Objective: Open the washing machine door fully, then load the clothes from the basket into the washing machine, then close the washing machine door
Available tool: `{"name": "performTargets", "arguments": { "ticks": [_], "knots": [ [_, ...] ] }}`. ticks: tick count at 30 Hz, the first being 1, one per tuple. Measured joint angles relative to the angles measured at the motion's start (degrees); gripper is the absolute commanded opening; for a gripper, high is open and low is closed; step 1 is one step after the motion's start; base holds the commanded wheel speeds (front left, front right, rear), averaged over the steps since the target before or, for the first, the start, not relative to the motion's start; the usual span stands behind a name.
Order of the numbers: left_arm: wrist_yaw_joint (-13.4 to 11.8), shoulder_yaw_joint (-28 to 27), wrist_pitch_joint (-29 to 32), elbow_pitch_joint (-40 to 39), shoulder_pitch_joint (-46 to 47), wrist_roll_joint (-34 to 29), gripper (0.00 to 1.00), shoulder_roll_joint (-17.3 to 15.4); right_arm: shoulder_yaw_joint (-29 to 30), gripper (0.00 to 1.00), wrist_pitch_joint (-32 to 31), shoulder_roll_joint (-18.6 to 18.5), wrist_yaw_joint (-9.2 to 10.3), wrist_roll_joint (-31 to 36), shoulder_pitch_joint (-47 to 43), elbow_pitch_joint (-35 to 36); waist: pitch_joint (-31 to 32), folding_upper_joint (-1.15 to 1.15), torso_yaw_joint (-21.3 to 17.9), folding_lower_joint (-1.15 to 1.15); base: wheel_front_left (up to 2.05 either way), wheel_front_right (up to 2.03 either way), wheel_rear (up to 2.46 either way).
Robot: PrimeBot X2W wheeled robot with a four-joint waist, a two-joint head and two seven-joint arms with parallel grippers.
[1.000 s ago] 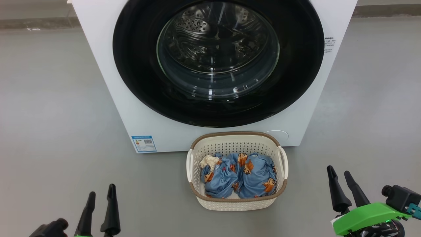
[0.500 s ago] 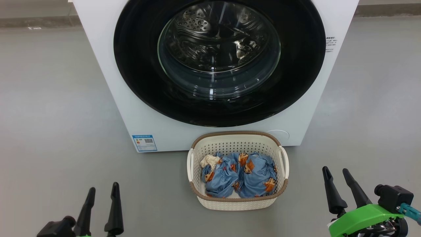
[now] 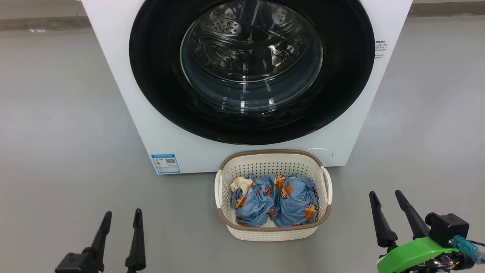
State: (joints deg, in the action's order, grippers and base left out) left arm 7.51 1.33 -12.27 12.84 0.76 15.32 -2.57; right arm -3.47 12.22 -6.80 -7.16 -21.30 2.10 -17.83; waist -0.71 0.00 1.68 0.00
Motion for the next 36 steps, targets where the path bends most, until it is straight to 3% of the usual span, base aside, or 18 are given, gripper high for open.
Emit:
{"name": "performTargets", "arguments": {
  "ticks": [13,36],
  "knots": [
    [0.0,-0.7,-2.0,0.3,0.2,-6.8,1.00,0.0,1.1,1.00,2.0,0.5,0.00,8.2,-0.2,0.5,-0.3,0.00,0.0,0.00,0.00,0.00,0.00],
    [0.0,-2.2,-2.0,3.3,1.6,-5.4,1.00,0.0,2.6,1.00,2.0,1.5,0.00,9.2,-0.5,1.2,-0.8,0.00,-0.5,0.00,0.10,0.10,-0.19]
  ]
}}
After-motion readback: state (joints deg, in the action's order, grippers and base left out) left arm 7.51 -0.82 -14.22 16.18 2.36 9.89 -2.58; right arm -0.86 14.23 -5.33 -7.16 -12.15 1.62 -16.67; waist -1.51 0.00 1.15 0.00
